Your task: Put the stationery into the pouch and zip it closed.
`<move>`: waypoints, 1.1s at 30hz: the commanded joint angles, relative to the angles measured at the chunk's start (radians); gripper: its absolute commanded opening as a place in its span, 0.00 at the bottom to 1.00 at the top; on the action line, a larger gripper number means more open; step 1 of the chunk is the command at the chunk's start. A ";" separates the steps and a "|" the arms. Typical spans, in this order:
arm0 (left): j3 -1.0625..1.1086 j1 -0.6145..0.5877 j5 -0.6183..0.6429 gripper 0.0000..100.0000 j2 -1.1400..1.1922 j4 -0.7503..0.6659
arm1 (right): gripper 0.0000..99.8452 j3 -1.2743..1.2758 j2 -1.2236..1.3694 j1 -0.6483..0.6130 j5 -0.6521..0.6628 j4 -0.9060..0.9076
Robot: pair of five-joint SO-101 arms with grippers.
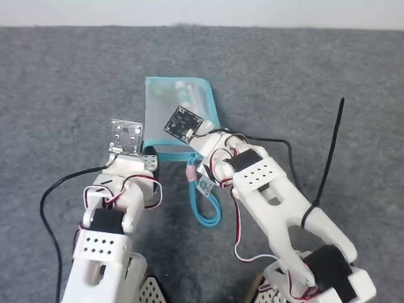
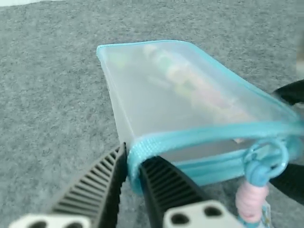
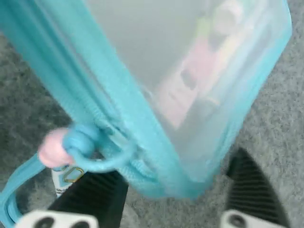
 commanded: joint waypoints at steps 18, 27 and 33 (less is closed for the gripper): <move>-0.058 0.023 -0.009 0.01 0.003 -0.002 | 0.01 -0.112 -0.016 -0.010 -0.141 0.025; -0.042 0.069 -0.011 0.01 0.006 -0.005 | 0.18 -0.112 -0.016 -0.062 -0.138 0.018; -0.039 0.075 -0.011 0.01 0.003 -0.003 | 0.22 -0.112 -0.005 -0.059 -0.080 -0.031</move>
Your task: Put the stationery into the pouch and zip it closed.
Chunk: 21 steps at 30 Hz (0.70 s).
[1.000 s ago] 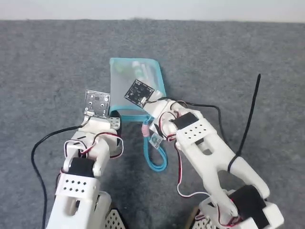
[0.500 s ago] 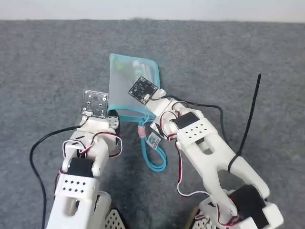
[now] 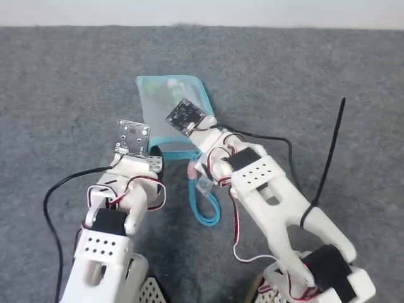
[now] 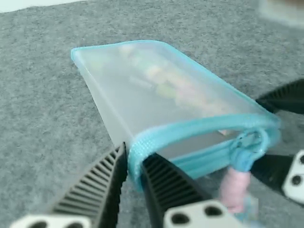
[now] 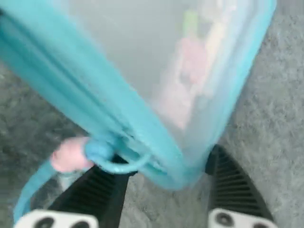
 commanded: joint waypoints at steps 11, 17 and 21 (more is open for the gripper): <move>-0.035 0.029 -0.011 0.01 0.003 0.000 | 0.00 -0.075 -0.007 0.024 -0.021 -0.038; -0.038 0.028 -0.011 0.01 0.000 0.000 | 0.01 -0.080 -0.018 0.081 -0.051 -0.002; -0.038 0.028 -0.011 0.01 0.000 0.000 | 0.01 -0.074 -0.018 0.077 -0.051 0.018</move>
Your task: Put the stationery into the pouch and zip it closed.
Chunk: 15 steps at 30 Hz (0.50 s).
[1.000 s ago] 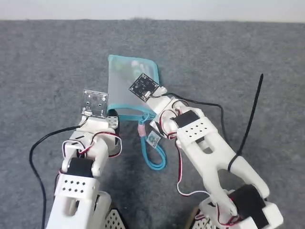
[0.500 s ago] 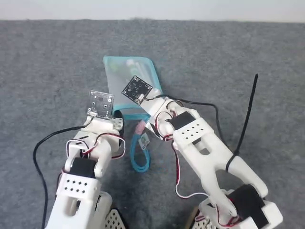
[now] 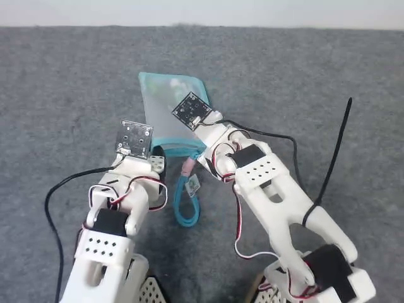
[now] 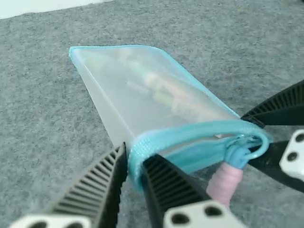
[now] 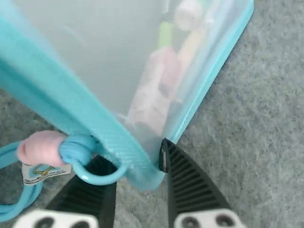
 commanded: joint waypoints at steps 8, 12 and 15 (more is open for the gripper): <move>-0.035 0.017 -0.011 0.01 0.002 -0.003 | 0.01 0.077 -0.225 0.013 -0.020 0.018; -0.033 0.017 -0.011 0.01 0.002 -0.003 | 0.01 0.160 -0.364 0.015 -0.011 -0.005; -0.041 0.017 -0.011 0.03 0.002 0.002 | 0.01 0.160 -0.397 0.019 -0.005 0.005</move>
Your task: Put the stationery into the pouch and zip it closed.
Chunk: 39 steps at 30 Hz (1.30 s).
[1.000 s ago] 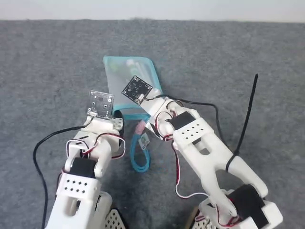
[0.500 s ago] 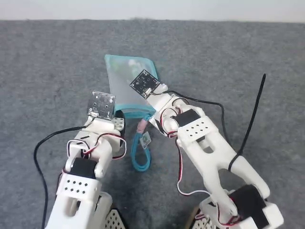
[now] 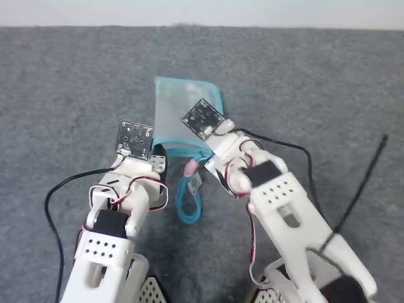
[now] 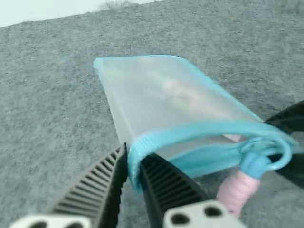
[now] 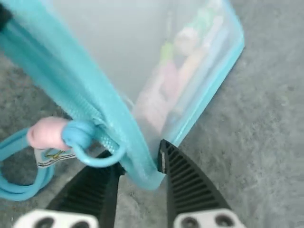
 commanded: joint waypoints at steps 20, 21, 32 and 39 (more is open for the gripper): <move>-0.085 0.120 -0.038 0.15 -0.397 0.351 | 0.01 -0.279 0.122 0.036 -0.124 0.125; -0.085 0.133 -0.040 0.16 -0.377 0.350 | 0.01 -0.279 0.114 0.036 -0.124 0.136; -0.082 0.198 -0.092 0.19 -0.034 0.138 | 0.01 -0.149 -0.113 -0.039 -0.121 0.220; -0.082 0.172 -0.094 0.18 0.060 0.052 | 0.01 -0.107 -0.166 -0.056 -0.121 0.225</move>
